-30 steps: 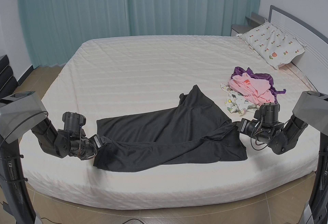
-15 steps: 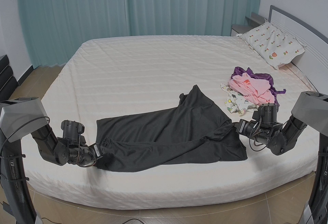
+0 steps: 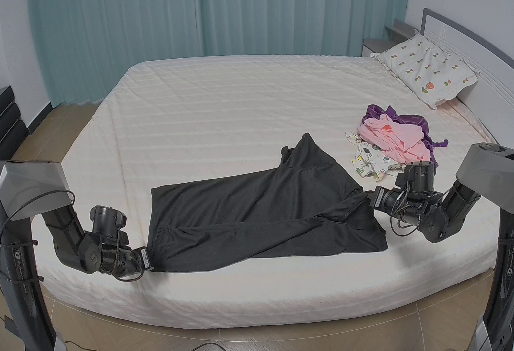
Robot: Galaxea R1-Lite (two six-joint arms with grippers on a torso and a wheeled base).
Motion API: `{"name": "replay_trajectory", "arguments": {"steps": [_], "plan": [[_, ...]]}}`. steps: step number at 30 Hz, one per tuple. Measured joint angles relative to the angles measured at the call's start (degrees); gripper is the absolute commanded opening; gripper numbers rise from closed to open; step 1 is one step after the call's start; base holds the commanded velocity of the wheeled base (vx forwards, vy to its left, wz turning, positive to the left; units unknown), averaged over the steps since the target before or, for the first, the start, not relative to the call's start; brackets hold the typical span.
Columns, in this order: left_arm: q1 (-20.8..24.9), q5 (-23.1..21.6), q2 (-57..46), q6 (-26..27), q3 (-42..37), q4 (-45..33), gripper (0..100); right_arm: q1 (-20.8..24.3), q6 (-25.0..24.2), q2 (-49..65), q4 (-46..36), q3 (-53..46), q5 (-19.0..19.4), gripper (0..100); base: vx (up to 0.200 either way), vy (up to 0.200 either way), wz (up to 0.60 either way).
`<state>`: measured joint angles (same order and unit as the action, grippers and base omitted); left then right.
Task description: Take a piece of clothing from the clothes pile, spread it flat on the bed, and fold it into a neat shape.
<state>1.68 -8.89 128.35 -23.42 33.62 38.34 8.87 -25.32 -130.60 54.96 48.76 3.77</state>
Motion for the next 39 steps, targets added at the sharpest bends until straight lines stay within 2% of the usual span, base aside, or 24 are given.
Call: {"name": "replay_trajectory", "arguments": {"steps": [11,12,21,27,39], "plan": [[-1.38,0.07,-2.06,1.15,-6.12,1.01,0,0.07,0.11,-0.11,0.04,0.46,-0.02,0,0.0,0.0,0.0],[-1.41,0.05,-2.15,1.15,-6.28,1.34,100,0.1,0.11,-0.18,0.02,0.55,-0.02,0,0.0,0.0,0.0],[-1.76,0.11,-3.0,-0.22,-4.57,1.91,100,0.11,0.11,-0.39,0.02,0.74,0.0,0,0.0,0.0,0.0],[-2.06,0.18,-5.01,-7.01,1.77,0.93,100,0.13,0.11,-0.41,0.02,0.6,0.0,0,0.0,0.0,0.0],[1.76,0.27,-0.35,-10.5,11.43,-0.2,100,1.38,-1.0,-0.71,0.26,0.24,0.0,0,0.0,0.0,0.0]]}}
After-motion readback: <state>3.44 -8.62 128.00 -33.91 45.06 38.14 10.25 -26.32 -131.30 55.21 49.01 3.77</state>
